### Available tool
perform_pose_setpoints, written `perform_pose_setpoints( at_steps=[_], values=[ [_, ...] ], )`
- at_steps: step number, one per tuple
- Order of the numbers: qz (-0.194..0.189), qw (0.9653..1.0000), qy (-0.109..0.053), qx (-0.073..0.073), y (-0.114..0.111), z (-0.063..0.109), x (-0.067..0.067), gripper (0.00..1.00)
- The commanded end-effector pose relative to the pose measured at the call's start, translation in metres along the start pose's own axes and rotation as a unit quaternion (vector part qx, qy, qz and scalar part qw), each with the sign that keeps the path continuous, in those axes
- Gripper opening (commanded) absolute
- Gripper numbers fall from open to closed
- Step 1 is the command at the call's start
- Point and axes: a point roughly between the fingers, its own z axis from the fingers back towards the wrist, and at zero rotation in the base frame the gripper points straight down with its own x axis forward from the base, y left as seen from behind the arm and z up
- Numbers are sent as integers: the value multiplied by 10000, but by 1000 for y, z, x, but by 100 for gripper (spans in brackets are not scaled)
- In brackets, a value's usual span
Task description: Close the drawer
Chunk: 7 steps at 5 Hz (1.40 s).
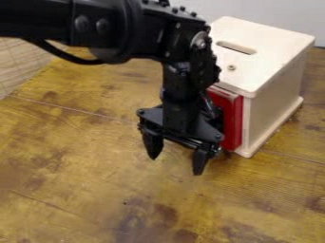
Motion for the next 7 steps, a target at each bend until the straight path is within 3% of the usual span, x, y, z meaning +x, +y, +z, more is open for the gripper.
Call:
perform_pose_setpoints(
  at_steps=[1,3,5,6,7],
  values=[
    [989,9928,-667,40,66,35,18,100],
    [777,9933,-854,-87,76,46,18,100],
    [824,9898,-1140,-240,88,36,9,100],
    [732,9926,-946,-205,92,41,3,100],
    [1087,9910,-768,-99,102,47,7,100]
  ],
)
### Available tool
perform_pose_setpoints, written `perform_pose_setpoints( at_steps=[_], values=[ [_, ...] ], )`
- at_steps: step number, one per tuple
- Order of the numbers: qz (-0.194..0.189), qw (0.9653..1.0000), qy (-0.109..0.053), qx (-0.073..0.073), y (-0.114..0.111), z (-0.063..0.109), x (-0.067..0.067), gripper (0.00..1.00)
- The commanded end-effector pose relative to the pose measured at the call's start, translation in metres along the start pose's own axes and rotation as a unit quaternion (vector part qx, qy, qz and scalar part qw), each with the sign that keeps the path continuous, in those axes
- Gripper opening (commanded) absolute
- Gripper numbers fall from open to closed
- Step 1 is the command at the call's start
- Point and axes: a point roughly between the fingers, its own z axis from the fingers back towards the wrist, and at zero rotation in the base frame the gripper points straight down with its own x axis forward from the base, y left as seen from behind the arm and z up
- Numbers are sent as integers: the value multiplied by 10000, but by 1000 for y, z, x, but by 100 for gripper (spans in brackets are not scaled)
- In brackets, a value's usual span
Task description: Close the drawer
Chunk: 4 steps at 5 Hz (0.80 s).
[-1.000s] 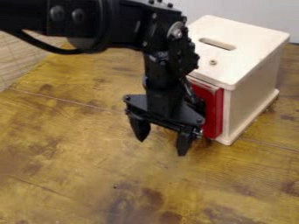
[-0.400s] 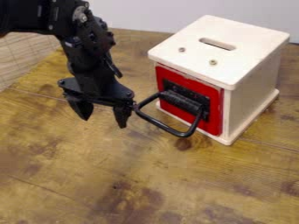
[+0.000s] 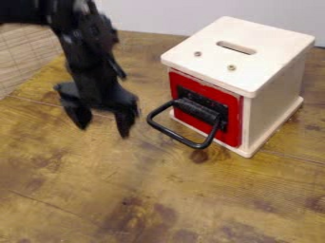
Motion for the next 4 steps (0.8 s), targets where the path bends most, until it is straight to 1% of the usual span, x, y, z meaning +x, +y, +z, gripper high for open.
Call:
perform_pose_setpoints(
  at_steps=[1,2,4],
  values=[
    [236,9996,-171,71,11,26,11,100],
    [301,9994,-94,147,8,31,9,100],
    [44,9999,53,121,-18,11,-6,100]
  ],
)
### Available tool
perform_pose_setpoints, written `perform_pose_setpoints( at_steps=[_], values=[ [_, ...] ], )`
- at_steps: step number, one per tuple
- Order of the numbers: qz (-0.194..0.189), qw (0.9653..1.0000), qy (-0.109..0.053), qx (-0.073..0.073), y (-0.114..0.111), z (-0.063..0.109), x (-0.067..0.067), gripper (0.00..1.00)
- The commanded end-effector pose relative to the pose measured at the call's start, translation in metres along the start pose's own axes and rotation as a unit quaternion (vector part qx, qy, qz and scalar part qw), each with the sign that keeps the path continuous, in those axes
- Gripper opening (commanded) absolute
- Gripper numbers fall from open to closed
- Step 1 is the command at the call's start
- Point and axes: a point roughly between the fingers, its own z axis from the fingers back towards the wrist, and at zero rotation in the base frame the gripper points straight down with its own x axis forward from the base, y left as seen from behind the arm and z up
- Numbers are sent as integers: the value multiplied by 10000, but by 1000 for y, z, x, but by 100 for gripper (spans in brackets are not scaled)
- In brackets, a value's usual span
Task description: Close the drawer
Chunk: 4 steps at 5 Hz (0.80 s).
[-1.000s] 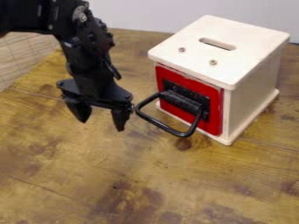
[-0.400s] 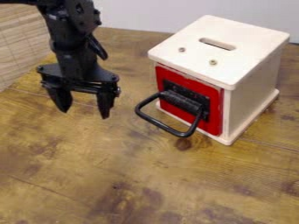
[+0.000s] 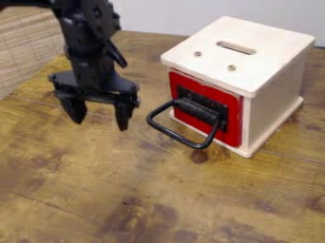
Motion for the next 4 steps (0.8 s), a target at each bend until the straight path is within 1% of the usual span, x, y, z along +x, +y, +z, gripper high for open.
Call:
perform_pose_setpoints(
  at_steps=[1,2,3,4],
  values=[
    [-51,9997,-246,7,10,17,7,100],
    [79,9997,-242,-19,27,24,13,100],
    [-6,9995,-291,-139,38,31,17,100],
    [-226,9989,-335,-247,35,39,20,100]
  ],
)
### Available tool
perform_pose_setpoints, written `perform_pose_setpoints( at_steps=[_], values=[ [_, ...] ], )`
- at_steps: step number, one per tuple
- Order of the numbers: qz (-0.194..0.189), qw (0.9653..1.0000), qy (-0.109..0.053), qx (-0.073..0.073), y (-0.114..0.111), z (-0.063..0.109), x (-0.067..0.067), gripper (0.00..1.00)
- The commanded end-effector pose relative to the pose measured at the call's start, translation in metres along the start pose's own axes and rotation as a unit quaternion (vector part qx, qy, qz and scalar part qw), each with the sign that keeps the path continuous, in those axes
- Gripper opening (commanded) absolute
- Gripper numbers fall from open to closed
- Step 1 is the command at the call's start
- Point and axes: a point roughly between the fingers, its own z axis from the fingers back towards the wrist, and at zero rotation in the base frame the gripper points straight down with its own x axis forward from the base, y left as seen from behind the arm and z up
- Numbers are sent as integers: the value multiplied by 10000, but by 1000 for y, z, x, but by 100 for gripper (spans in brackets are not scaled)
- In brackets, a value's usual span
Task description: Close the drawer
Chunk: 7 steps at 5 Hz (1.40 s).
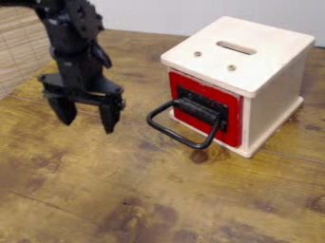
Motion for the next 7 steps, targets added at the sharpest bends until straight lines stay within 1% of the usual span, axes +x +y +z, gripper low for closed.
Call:
perform_pose_setpoints(
  at_steps=[1,2,3,4,5,6,7],
  values=[
    [-131,9987,-493,-80,-18,24,7,100],
    [-326,9984,-453,-107,-42,16,3,100],
    [-573,9973,-445,-111,-37,6,4,100],
    [-805,9955,-470,-176,-32,1,6,100],
    [-875,9948,-477,-225,-21,10,0,100],
    [-568,9971,-437,-261,-11,16,-8,100],
    [-223,9985,-424,-252,0,33,-8,100]
  ],
)
